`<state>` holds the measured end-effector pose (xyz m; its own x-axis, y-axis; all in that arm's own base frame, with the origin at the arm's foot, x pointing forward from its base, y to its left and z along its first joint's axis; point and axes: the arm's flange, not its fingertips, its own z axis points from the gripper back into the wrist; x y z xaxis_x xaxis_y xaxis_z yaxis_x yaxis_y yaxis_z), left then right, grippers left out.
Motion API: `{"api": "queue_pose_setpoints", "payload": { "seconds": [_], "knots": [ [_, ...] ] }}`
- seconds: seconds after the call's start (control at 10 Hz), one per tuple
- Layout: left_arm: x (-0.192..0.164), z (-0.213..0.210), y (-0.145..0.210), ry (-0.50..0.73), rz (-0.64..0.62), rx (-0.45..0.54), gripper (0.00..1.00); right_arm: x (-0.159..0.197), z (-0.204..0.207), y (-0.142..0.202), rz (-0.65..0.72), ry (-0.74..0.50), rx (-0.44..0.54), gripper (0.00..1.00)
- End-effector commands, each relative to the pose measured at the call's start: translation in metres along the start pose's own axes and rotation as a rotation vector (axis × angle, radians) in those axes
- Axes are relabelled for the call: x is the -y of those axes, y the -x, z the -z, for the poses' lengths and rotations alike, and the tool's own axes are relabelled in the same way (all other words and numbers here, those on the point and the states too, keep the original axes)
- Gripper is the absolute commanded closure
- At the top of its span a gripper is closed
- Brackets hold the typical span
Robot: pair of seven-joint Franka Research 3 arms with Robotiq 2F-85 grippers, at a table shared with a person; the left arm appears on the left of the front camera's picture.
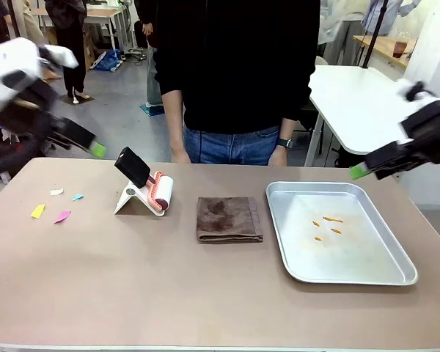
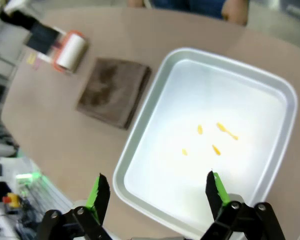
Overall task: Clean the surface of the table.
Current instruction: Hold the Lint Roller with your left hand and the towel with your right hand.
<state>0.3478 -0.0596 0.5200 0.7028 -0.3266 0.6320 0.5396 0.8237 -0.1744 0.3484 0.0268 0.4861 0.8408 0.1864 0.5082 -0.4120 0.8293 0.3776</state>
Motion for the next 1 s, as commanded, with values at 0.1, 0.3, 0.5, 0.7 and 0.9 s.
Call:
{"api": "queue_pose_setpoints", "payload": {
  "seconds": [0.1,0.3,0.5,0.7,0.9],
  "knots": [
    [-0.077,-0.036,0.09,0.267,-0.211,0.074,0.0,0.065,-0.048,0.061,0.265,-0.249,0.106,0.0],
    [-0.137,-0.054,0.134,0.397,-0.321,0.141,0.0,0.103,-0.073,0.081,0.365,-0.423,0.207,0.0],
    [-0.183,-0.045,0.134,0.538,-0.456,0.227,0.0,0.127,-0.075,0.103,0.468,-0.491,0.297,0.0],
    [-0.182,-0.023,0.185,0.578,-0.617,0.286,0.0,0.153,-0.078,0.123,0.518,-0.542,0.325,0.0],
    [-0.183,-0.007,0.204,0.632,-0.697,0.374,0.0,0.167,-0.073,0.132,0.57,-0.572,0.341,0.0]
  ]
}}
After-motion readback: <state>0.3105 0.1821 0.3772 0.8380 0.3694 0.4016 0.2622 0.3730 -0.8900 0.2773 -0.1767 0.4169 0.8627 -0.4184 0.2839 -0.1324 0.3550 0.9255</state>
